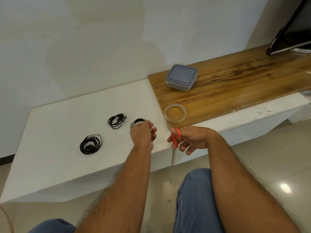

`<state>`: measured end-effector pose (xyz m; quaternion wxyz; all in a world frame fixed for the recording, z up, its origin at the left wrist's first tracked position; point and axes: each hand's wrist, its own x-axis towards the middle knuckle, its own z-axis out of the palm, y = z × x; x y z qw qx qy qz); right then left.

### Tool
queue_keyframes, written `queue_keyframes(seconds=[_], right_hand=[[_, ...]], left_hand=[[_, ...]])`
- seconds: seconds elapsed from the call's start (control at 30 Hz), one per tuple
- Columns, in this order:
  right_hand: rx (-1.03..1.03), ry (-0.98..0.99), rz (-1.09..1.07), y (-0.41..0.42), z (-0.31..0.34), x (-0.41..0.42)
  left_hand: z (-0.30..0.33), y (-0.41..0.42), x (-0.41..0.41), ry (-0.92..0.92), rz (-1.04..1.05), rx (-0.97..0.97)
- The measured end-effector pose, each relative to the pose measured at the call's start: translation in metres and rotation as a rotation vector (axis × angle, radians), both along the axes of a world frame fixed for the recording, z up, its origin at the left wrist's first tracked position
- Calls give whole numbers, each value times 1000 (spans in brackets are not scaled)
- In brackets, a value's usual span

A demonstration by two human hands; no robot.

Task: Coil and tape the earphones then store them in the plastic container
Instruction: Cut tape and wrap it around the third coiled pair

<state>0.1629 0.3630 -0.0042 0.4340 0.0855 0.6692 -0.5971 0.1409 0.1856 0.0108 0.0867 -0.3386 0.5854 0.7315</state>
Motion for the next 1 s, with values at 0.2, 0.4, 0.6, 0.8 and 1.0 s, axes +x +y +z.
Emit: queue_keyframes(seconds=[0.2,0.4,0.6,0.8,1.0], right_hand=[[-6,15,12,-11,-12,-3],[10,104,-127,-12,-18,-7],[51,150,-157,-17,-21,-13],[53,163,-177,-17,-23,-14],[41,170,-219,-17,-23,-14]], left_hand=[[6,4,4,-19,-2,64],[7,1,4,-21,0,59],[3,-2,4,-30,0,62],[0,-5,4,-36,0,56],[-4,-6,5,-45,-2,53]])
